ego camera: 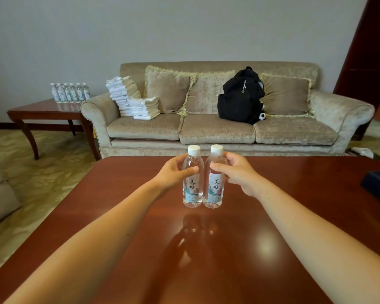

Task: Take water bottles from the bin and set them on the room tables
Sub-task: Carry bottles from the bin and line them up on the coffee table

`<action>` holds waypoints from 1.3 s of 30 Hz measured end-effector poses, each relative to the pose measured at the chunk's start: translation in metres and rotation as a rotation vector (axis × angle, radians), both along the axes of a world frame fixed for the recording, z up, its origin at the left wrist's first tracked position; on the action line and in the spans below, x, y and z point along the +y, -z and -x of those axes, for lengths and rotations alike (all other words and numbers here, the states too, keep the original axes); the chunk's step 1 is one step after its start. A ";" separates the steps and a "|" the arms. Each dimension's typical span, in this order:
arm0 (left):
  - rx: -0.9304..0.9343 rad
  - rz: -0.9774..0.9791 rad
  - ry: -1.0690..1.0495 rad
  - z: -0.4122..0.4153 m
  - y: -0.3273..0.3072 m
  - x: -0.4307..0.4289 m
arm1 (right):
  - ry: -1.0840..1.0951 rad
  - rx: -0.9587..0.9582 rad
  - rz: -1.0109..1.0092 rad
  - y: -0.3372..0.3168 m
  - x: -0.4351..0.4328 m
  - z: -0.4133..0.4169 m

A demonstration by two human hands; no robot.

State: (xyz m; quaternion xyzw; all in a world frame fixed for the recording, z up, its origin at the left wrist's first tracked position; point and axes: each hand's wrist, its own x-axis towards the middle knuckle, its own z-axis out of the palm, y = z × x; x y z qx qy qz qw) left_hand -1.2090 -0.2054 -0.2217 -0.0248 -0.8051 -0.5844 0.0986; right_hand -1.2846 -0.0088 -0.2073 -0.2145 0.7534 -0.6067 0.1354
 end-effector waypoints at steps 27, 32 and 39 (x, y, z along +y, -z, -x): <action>-0.014 -0.089 -0.073 0.011 0.047 -0.031 | 0.020 -0.057 -0.010 0.042 -0.040 0.020; -0.035 -0.080 -0.054 0.008 0.048 -0.029 | -0.003 -0.051 -0.013 0.045 -0.039 0.018; -0.108 -0.068 -0.078 0.000 0.048 -0.020 | -0.032 -0.035 -0.032 0.051 -0.037 0.011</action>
